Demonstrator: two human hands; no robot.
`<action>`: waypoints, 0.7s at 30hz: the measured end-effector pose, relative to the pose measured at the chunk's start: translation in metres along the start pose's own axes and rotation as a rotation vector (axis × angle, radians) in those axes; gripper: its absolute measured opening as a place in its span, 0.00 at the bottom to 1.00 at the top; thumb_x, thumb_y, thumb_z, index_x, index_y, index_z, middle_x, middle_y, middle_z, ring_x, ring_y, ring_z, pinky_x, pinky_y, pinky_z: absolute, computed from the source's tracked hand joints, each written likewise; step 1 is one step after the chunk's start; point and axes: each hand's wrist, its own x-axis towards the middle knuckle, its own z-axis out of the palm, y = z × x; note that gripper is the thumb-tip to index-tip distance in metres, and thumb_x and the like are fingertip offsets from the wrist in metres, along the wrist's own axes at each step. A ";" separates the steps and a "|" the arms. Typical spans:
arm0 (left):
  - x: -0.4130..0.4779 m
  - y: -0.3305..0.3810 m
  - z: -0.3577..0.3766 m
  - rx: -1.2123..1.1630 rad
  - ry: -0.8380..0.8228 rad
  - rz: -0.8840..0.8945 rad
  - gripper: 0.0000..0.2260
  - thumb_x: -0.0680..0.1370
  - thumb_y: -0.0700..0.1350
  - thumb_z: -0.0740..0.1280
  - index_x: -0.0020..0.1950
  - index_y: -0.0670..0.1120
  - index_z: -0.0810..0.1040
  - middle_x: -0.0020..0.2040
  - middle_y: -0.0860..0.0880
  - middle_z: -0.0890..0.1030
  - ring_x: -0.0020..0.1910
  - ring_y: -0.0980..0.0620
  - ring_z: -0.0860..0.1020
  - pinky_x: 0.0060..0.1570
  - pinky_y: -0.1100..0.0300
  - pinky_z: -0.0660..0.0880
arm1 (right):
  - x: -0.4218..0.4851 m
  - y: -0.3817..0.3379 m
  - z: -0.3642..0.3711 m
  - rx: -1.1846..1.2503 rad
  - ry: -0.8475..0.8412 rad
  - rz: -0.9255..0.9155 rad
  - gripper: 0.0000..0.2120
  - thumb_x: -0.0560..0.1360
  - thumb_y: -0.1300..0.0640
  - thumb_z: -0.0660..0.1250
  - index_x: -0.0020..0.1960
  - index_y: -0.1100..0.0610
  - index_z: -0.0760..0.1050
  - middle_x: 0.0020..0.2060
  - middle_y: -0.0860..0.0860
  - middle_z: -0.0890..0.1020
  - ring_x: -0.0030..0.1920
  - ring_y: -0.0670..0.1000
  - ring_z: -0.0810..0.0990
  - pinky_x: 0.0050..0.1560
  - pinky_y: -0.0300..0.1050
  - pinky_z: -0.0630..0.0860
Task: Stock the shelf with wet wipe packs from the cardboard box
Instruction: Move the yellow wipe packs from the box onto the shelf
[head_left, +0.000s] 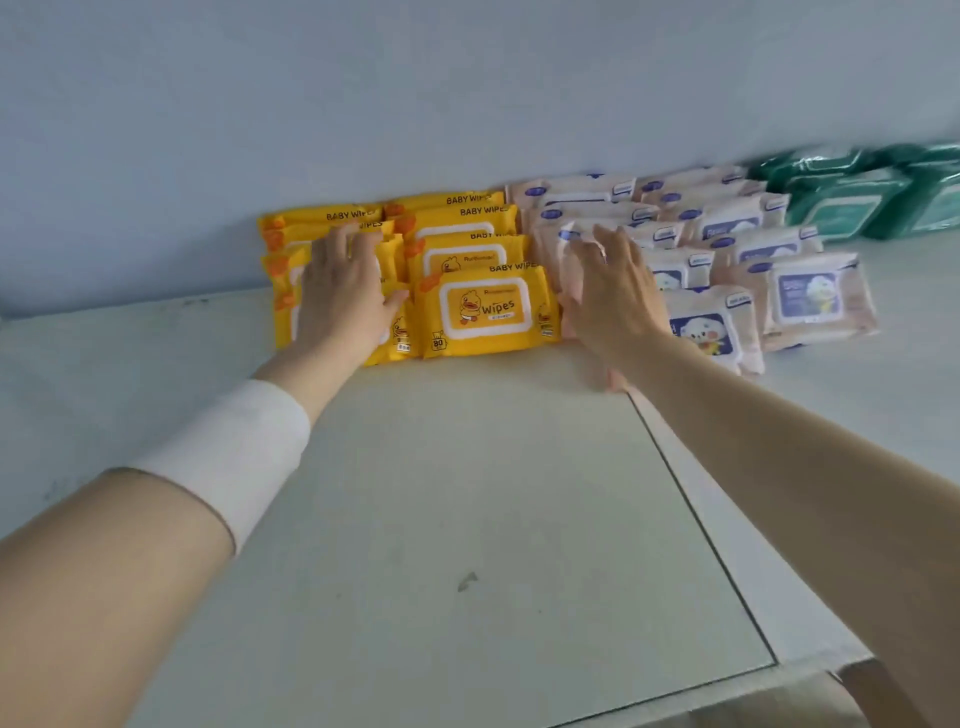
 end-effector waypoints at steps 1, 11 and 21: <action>0.003 0.030 -0.002 0.039 -0.025 0.122 0.26 0.75 0.47 0.68 0.70 0.42 0.65 0.70 0.41 0.65 0.70 0.41 0.63 0.67 0.48 0.62 | -0.004 0.016 -0.013 -0.052 -0.013 -0.002 0.27 0.77 0.56 0.61 0.74 0.56 0.57 0.75 0.56 0.56 0.76 0.57 0.50 0.74 0.52 0.52; -0.063 0.415 0.021 0.306 -0.325 0.776 0.18 0.77 0.49 0.60 0.66 0.46 0.69 0.66 0.42 0.73 0.65 0.43 0.70 0.61 0.51 0.66 | -0.162 0.283 -0.163 -0.489 -0.211 0.323 0.28 0.79 0.49 0.57 0.75 0.56 0.54 0.74 0.57 0.59 0.75 0.59 0.52 0.74 0.61 0.50; -0.210 0.719 0.096 0.164 -0.545 1.235 0.20 0.78 0.54 0.61 0.66 0.46 0.68 0.64 0.42 0.74 0.61 0.41 0.73 0.52 0.52 0.68 | -0.366 0.536 -0.231 -0.447 -0.407 0.914 0.23 0.78 0.53 0.60 0.71 0.59 0.63 0.70 0.60 0.64 0.73 0.62 0.56 0.71 0.67 0.53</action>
